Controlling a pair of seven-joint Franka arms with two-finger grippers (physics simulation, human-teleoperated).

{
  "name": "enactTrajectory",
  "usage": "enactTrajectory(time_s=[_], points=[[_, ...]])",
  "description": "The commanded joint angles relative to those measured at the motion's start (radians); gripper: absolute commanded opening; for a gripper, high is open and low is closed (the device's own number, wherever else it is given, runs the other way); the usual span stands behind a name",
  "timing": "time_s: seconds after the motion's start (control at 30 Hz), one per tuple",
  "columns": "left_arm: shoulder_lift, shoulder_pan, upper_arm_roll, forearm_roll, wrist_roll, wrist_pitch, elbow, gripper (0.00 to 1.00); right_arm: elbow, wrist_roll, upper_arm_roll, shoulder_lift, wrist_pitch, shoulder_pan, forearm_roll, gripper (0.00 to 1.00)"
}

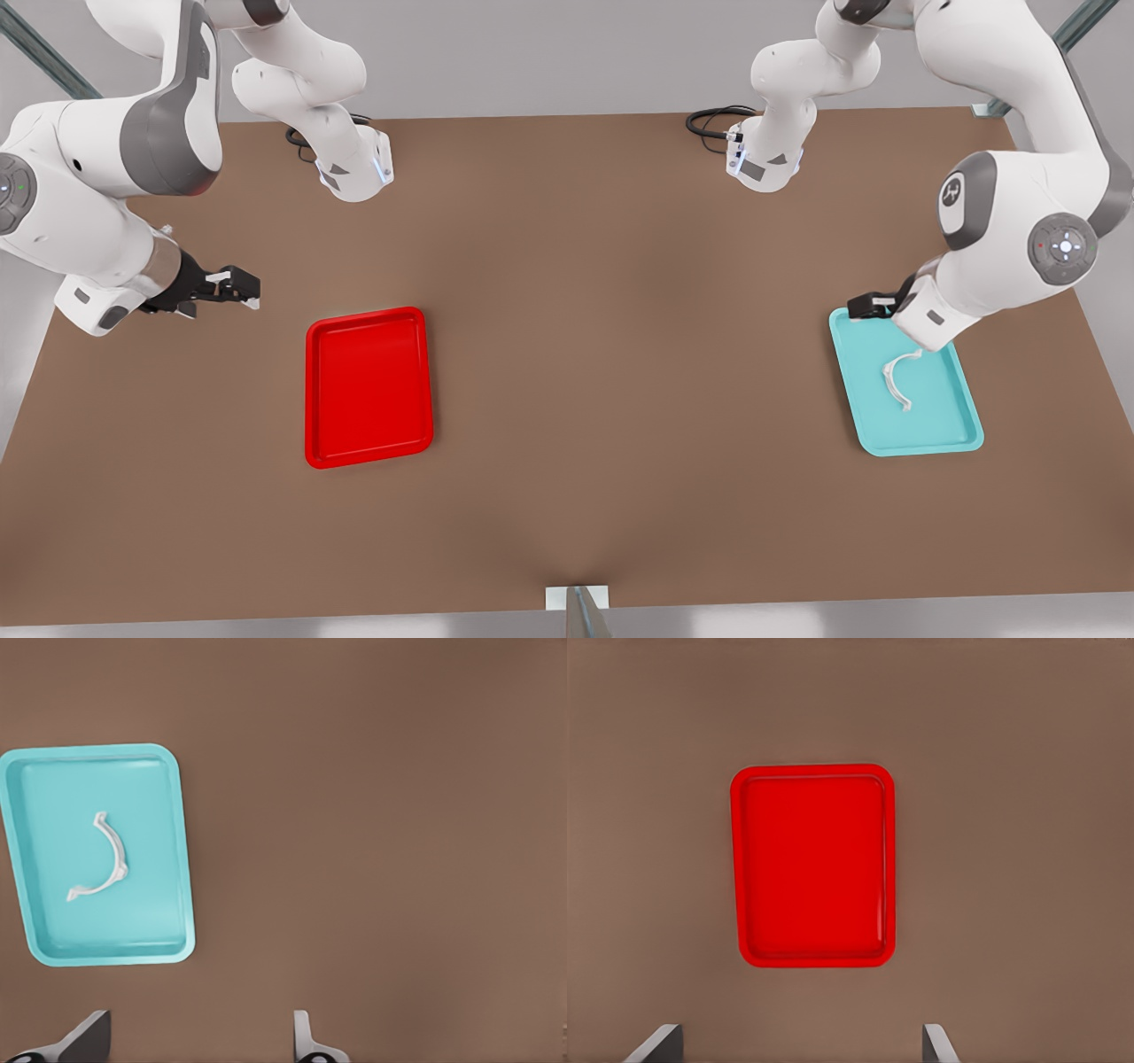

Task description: Take the drainage pipe clamp from the left arm, pass it to the right arm, and place it in the plate on the right side

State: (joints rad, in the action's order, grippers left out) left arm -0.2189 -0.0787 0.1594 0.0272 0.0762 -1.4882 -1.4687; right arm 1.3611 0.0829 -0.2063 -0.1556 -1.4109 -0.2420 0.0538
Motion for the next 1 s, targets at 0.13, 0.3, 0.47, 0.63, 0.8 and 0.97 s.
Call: enactTrajectory(time_s=[0.13,0.3,0.47,0.63,0.8,0.97], points=[[-0.112,0.002,-0.175,-0.004,-0.012,-0.227,-0.074,1.00,0.003,0.043,-0.001,0.002,0.000,0.003,-0.003,1.00],[-0.330,-0.010,-0.276,-0.010,-0.006,-0.419,-0.081,1.00,0.001,0.040,-0.001,0.001,-0.002,0.003,0.003,1.00],[-0.384,-0.007,-0.285,-0.010,0.007,-0.474,-0.099,1.00,0.003,0.040,-0.001,-0.002,-0.002,0.004,0.006,1.00],[-0.390,-0.039,-0.291,-0.006,-0.001,-0.589,-0.208,1.00,0.006,0.037,0.001,-0.002,-0.005,0.006,0.015,1.00],[-0.415,-0.059,-0.311,-0.012,0.000,-0.716,-0.288,1.00,0.009,0.038,0.001,-0.002,0.003,0.009,0.015,1.00],[-0.456,-0.073,-0.311,-0.036,-0.003,-0.797,-0.294,1.00,0.009,0.054,-0.002,-0.001,0.027,0.033,0.001,1.00]])
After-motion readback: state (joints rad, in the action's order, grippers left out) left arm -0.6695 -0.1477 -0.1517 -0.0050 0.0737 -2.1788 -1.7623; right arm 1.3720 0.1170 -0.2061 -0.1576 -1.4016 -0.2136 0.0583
